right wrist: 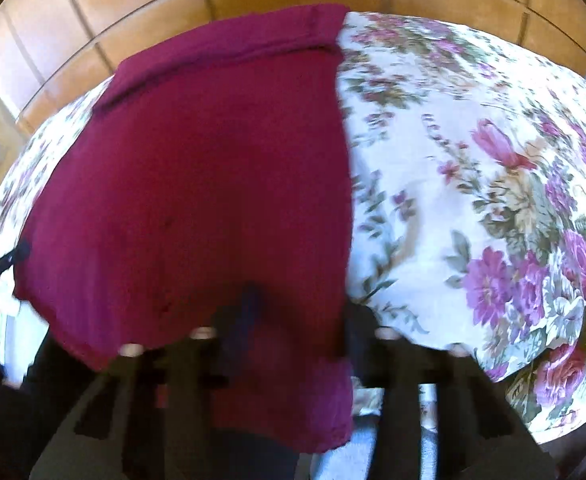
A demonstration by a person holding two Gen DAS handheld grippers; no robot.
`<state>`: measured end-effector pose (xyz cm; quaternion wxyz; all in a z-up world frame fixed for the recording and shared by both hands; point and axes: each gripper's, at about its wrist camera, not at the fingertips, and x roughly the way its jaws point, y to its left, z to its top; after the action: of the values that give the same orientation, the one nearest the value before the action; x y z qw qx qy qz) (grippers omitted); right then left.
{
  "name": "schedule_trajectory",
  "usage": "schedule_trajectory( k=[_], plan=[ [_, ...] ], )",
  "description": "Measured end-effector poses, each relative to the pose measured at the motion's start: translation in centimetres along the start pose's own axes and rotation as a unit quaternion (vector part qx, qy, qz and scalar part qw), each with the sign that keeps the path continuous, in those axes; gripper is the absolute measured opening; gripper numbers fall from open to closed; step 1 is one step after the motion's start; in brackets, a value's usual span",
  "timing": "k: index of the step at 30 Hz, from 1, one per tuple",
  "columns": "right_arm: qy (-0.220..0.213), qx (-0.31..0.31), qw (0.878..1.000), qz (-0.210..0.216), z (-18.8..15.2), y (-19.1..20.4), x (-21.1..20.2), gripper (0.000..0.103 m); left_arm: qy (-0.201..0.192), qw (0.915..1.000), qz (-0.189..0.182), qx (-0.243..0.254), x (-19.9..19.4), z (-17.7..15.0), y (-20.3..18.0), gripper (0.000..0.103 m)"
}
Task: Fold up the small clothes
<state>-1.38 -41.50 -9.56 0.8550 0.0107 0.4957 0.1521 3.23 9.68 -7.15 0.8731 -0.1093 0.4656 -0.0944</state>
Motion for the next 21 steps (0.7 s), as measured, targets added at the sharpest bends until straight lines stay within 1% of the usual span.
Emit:
schedule_trajectory(
  k=[2, 3, 4, 5, 6, 10, 12, 14, 16, 21],
  plan=[
    [0.009, -0.011, 1.000, 0.008, 0.2, 0.5, -0.1, 0.008, 0.003, 0.9998, -0.019, -0.011, -0.3, 0.0, 0.1, 0.011],
    [0.011, -0.009, 1.000, 0.024, 0.6, 0.7, -0.3, 0.008, 0.000, 0.9991, -0.036, -0.023, -0.7, 0.2, 0.3, 0.010],
    [0.008, -0.009, 0.999, 0.031, 0.8, 0.8, -0.4, 0.008, -0.006, 0.9984, -0.048, -0.030, -1.1, 0.5, 0.3, 0.010],
    [0.002, -0.008, 0.999, 0.043, 1.1, 1.0, -0.7, 0.008, -0.011, 0.9978, -0.056, -0.034, -1.4, 0.7, 0.3, 0.010],
    [-0.005, -0.005, 0.998, 0.056, 1.4, 1.1, -1.1, 0.008, -0.019, 0.9962, -0.074, -0.041, -2.0, 1.3, 0.4, 0.010],
    [-0.045, 0.019, 0.993, 0.106, 4.0, 1.4, -2.7, 0.008, -0.042, 0.9914, -0.112, -0.053, -2.9, 3.5, 0.4, 0.010],
    [-0.057, 0.030, 0.991, 0.117, 5.3, 1.4, -2.8, 0.008, -0.053, 0.9883, -0.129, -0.062, -2.8, 5.2, 0.4, 0.010],
    [-0.069, 0.049, 0.989, 0.124, 7.3, 0.9, -2.5, 0.008, -0.061, 0.9866, -0.136, -0.067, -2.4, 6.8, 0.4, 0.010],
    [-0.074, 0.066, 0.988, 0.118, 8.8, 0.2, -1.8, 0.008, -0.067, 0.9857, -0.139, -0.067, -1.8, 8.4, 0.4, 0.010],
    [-0.070, 0.101, 0.986, 0.108, 12.3, -2.0, 0.7, 0.008, -0.065, 0.9895, -0.109, -0.068, 1.0, 12.5, 0.2, 0.010]
  ],
)
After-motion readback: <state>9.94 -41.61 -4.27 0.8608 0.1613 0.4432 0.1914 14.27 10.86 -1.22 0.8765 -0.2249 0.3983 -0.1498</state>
